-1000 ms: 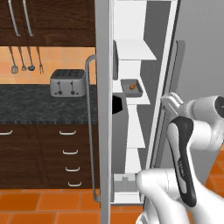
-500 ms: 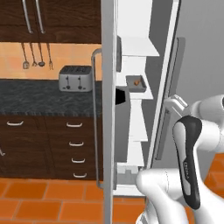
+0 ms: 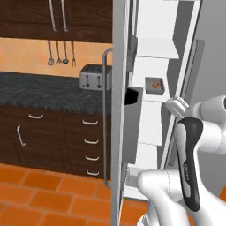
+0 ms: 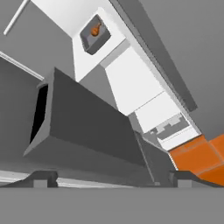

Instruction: Take the meat container that has the chicken drumstick and place it on the second highest rack of the freezer. Then take the vegetable container that has the lemon and tomato and place it on the highest rack of the freezer.

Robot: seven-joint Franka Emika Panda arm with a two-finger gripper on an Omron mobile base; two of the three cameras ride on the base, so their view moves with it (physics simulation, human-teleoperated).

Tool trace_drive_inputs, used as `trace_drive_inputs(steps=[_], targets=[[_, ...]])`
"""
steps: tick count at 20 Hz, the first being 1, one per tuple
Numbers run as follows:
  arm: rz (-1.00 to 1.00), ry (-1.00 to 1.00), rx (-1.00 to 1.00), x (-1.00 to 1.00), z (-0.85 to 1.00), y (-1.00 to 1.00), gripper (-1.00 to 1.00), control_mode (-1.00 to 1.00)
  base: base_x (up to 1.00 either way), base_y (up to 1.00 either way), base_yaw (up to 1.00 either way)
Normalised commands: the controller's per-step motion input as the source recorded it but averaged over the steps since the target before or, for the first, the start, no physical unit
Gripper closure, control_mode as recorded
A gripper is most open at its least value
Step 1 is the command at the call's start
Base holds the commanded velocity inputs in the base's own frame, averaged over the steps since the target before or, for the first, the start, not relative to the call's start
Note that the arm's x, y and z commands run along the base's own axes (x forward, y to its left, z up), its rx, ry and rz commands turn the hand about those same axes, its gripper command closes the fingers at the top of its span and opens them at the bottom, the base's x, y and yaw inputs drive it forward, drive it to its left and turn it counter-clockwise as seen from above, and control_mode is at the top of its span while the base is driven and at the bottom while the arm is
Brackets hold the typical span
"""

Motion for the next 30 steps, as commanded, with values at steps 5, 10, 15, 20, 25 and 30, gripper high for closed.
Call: trace_drive_inputs(steps=[5,10,15,20,25,30], targets=[[0.0,0.0,0.0,0.0,0.0,0.0,-1.0,1.0,-0.01,-0.79,0.45],[0.0,0.0,0.0,0.0,0.0,0.0,-1.0,1.0,0.0,0.04,0.93],[0.0,0.0,0.0,0.0,0.0,0.0,-1.0,1.0,0.0,0.1,0.89],[0.0,0.0,0.0,0.0,0.0,0.0,-1.0,1.0,0.0,0.41,0.84],[0.0,0.0,0.0,0.0,0.0,0.0,-1.0,1.0,0.2,0.64,0.67],[0.0,0.0,0.0,0.0,0.0,0.0,-1.0,1.0,1.0,0.45,0.18]])
